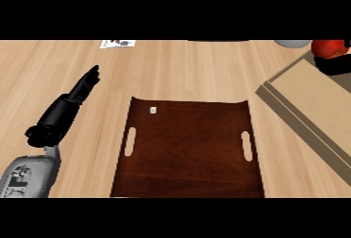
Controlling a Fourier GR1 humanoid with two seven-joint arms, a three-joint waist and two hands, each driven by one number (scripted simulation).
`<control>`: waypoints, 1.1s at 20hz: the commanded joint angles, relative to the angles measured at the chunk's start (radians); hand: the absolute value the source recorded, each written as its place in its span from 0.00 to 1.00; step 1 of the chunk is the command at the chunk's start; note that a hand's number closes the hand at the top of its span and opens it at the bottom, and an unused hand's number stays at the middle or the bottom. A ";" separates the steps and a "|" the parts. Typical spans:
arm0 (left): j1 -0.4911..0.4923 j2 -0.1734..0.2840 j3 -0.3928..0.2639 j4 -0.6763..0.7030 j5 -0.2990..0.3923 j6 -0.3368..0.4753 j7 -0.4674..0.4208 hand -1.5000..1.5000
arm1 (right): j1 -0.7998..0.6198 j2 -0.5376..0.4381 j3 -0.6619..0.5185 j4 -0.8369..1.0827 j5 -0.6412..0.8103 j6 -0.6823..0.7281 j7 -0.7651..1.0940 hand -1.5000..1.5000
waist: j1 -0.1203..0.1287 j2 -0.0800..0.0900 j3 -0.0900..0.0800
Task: Pick the tomato from the tray and place it in the cardboard box
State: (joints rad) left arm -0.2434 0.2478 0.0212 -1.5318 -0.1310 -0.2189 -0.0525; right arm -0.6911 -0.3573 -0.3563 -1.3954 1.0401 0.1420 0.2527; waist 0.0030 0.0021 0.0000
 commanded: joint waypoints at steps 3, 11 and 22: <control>0.016 0.009 0.006 -0.009 -0.011 -0.008 -0.009 0.50 | -0.021 -0.162 -0.033 0.212 -0.005 0.101 -0.067 1.00 | 0.005 0.001 0.000; 0.022 -0.011 0.003 0.002 -0.005 -0.014 -0.039 0.50 | -0.052 -0.333 -0.077 0.574 -0.061 0.228 -0.255 1.00 | 0.015 0.005 0.001; -0.002 -0.008 -0.002 -0.013 -0.007 -0.039 -0.006 0.50 | -0.047 -0.429 -0.031 0.840 -0.072 0.311 -0.581 0.00 | 0.017 0.006 0.002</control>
State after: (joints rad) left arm -0.2405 0.2432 0.0254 -1.5442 -0.1389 -0.2467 -0.0641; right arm -0.7390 -0.7583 -0.3789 -0.6378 0.9950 0.4616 -0.1837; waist 0.0201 0.0073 0.0013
